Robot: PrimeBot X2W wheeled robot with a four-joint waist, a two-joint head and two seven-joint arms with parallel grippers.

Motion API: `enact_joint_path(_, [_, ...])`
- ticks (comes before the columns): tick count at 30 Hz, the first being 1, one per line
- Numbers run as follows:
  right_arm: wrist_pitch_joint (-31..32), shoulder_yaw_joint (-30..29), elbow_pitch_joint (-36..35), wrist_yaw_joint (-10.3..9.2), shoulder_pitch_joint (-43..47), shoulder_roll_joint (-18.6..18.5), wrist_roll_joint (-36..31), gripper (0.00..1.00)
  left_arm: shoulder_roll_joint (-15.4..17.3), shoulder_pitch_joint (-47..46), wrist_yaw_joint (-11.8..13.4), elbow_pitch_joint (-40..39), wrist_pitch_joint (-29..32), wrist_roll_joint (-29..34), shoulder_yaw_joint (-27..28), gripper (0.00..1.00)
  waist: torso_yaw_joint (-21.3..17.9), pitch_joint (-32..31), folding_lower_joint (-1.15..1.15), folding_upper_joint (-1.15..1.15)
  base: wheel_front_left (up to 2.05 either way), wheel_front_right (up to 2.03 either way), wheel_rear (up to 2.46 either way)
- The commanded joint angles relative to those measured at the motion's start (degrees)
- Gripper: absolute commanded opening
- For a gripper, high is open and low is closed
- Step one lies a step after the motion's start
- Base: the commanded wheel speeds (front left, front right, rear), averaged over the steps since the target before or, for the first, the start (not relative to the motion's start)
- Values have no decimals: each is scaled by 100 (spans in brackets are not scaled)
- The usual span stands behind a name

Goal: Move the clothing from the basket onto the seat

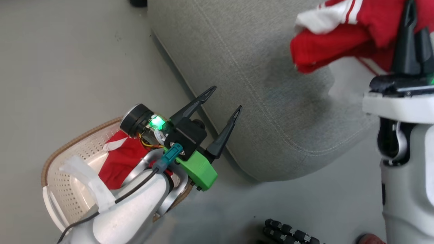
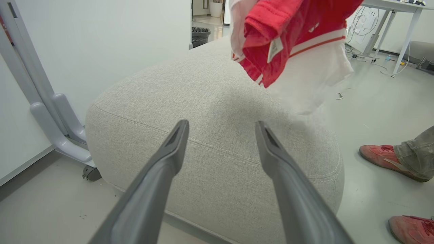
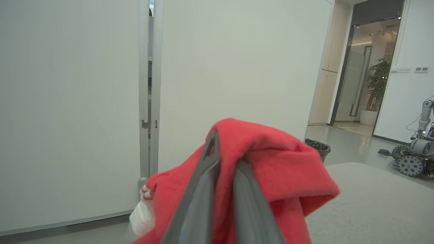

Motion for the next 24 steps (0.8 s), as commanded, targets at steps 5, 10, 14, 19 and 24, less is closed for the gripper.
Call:
enact_joint_path(5, [-18, -515, 248, -1, -1099, -210, -107, 0, 14, -495, -107, -175, 130, 197, -67, 100, 870, 1228, 0, 0, 0, 0, 0])
enact_joint_path(10, [-18, -982, 625, -1, -1604, -509, -86, 0, -19, -777, -144, -294, 190, 338, -113, 100, 1115, 1654, 0, 0, 0, 0, 0])
enact_joint_path(14, [-18, -1447, 1063, -1, -1611, -712, -198, 0, -15, -894, -142, -312, 213, 411, -154, 100, 1201, 1867, 0, 0, 0, 0, 0])
enact_joint_path(19, [-18, -1985, 1739, -1, -1427, -837, -418, 0, 46, -904, -119, -322, 257, 454, -191, 100, 1221, 2031, 0, 0, 0, 0, 0])
enact_joint_path(24, [-18, -2248, 2378, -1, -1362, -753, -483, 27, 77, -815, -87, -268, 198, 424, -219, 100, 1215, 2022, 0, 0, 0, 0, 0])
